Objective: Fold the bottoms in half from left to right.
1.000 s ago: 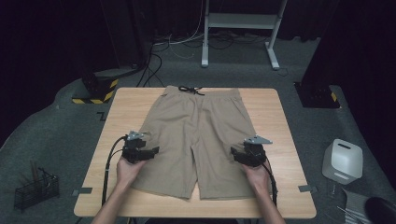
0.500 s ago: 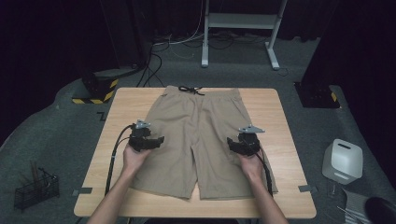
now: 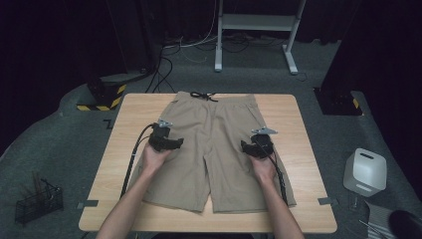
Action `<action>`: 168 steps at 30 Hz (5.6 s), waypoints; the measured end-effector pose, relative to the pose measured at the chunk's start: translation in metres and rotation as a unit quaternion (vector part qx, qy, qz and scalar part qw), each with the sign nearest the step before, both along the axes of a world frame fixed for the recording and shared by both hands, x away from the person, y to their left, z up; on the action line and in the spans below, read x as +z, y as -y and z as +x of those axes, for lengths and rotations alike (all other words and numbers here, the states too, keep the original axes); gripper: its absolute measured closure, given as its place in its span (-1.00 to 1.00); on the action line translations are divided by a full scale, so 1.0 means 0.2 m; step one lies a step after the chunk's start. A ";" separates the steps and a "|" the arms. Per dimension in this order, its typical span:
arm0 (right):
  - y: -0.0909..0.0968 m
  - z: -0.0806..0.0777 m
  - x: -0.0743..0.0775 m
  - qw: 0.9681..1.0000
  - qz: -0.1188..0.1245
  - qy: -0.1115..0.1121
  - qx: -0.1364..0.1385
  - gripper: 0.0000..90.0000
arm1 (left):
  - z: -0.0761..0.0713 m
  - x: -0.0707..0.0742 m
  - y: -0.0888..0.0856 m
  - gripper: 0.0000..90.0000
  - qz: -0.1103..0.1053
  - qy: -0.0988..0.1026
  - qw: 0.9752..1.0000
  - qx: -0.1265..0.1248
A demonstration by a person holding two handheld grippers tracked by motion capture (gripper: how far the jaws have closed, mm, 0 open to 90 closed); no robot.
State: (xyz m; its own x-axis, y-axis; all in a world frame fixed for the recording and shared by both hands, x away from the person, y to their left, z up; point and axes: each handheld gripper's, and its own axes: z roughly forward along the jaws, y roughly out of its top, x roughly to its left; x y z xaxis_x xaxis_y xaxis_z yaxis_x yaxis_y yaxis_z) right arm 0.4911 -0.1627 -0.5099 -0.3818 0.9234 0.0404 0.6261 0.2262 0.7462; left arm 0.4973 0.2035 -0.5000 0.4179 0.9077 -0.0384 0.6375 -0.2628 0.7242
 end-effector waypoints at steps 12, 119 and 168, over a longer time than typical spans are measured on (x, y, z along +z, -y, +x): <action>-0.02 0.02 -0.05 0.999 -0.033 -0.009 0.005 -0.07 | 0.00 -0.10 0.01 -0.35 0.023 -0.012 1.000 0.008; 0.09 -0.68 0.09 0.997 0.004 0.032 0.072 -0.04 | -0.74 0.05 -0.01 -0.27 -0.033 0.033 0.998 -0.036; -0.02 -0.63 -0.07 0.997 -0.031 0.008 0.077 -0.07 | -0.74 -0.05 -0.03 -0.18 -0.022 0.032 0.999 -0.014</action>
State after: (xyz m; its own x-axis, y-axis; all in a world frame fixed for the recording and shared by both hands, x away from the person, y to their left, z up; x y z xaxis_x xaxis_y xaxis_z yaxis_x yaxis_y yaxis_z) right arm 0.3658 -0.1596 -0.5234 -0.5186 0.8547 -0.0233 0.5681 0.3649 0.7376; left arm 0.3502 0.2105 -0.5091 0.4452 0.8941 -0.0495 0.5819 -0.2468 0.7749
